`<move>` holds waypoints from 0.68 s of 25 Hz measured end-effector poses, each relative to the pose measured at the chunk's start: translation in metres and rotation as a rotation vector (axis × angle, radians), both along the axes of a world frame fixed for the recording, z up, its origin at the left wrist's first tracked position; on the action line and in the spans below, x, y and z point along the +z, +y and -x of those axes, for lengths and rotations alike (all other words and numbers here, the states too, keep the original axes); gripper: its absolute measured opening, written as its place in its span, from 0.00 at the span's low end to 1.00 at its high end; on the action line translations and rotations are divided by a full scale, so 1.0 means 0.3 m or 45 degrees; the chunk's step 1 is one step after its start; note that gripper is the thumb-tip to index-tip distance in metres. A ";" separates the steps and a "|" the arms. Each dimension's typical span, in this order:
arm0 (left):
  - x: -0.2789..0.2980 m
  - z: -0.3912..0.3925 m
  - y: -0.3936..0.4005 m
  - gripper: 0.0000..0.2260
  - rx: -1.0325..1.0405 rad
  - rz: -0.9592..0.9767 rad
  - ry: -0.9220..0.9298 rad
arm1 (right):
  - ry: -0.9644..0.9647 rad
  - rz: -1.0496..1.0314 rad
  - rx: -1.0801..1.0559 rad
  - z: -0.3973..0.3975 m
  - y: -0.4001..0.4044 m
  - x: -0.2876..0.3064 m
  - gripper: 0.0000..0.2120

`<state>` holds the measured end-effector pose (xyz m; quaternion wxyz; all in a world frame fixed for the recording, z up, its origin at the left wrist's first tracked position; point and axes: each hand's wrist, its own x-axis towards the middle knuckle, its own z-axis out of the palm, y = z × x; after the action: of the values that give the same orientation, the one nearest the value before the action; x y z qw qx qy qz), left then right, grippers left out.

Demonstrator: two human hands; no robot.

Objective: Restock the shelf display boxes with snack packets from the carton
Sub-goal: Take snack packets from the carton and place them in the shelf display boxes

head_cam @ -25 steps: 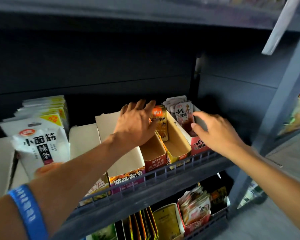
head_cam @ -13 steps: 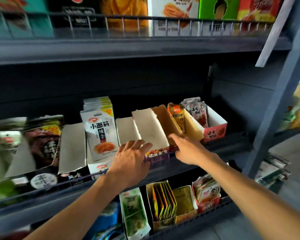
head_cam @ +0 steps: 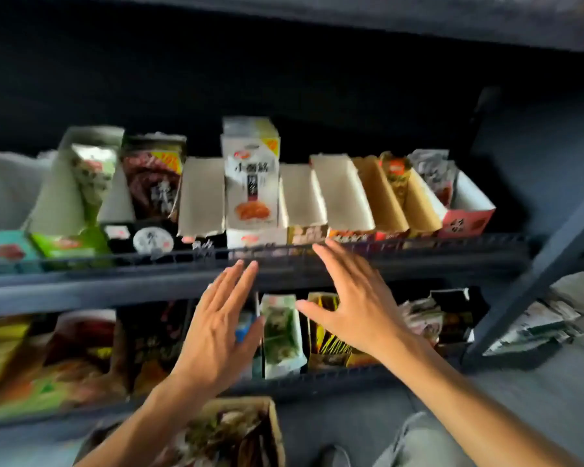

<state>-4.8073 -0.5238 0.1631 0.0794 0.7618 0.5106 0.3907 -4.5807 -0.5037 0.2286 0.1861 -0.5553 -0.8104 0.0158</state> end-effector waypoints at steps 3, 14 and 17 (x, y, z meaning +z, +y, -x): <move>-0.302 0.192 -0.253 0.27 0.237 0.370 -0.177 | -0.116 0.195 0.261 0.186 -0.123 -0.221 0.38; -0.901 0.463 -0.630 0.25 0.034 1.632 0.322 | -0.021 1.167 -0.276 0.413 -0.352 -0.986 0.30; -0.972 0.469 -0.618 0.20 0.048 1.674 0.263 | 0.206 1.043 -0.646 0.450 -0.331 -1.031 0.37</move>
<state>-4.9480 -0.7092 -0.1284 0.4713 0.5791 0.6608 -0.0759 -4.7158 -0.6029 -0.0805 0.0127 -0.7597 -0.5597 0.3308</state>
